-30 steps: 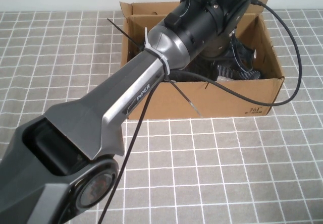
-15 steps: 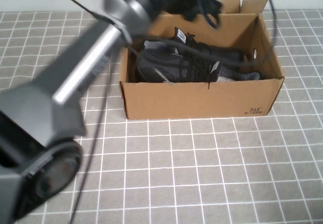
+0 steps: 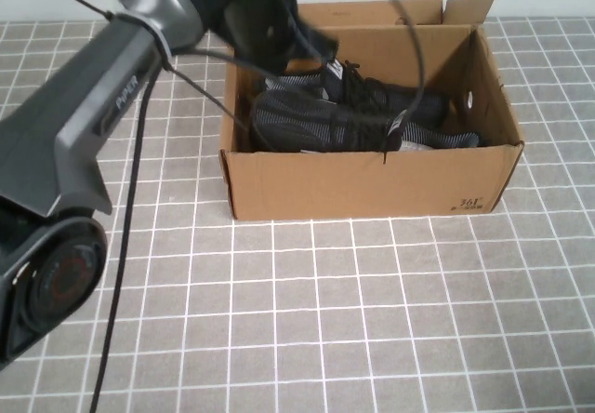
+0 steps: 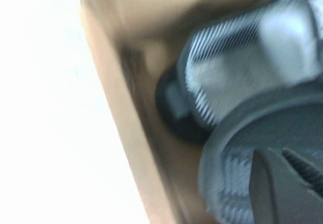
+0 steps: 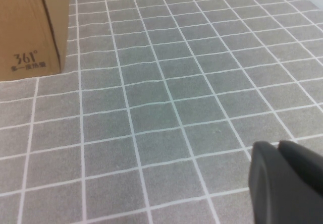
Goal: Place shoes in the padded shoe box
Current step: Adjust the shoe
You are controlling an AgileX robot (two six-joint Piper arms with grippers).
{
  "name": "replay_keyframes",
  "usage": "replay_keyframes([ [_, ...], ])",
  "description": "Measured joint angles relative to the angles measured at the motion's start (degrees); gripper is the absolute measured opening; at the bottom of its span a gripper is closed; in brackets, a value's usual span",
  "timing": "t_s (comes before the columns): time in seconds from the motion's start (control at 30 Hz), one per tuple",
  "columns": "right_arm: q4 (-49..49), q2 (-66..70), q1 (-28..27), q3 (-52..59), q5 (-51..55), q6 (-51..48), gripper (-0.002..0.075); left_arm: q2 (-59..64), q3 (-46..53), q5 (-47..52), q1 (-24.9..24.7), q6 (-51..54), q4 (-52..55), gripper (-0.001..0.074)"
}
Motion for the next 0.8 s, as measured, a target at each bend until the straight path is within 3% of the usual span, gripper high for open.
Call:
replay_keyframes([
  [0.37, 0.00, 0.00, 0.00, 0.00, 0.00, 0.00, -0.0008, 2.29, 11.60, -0.89, 0.10, 0.20, -3.18, -0.0003],
  [0.8, 0.00, 0.00, 0.00, 0.00, 0.00, 0.00, -0.0008, -5.29, 3.75, -0.68, 0.10, 0.59, -0.34, -0.0004],
])
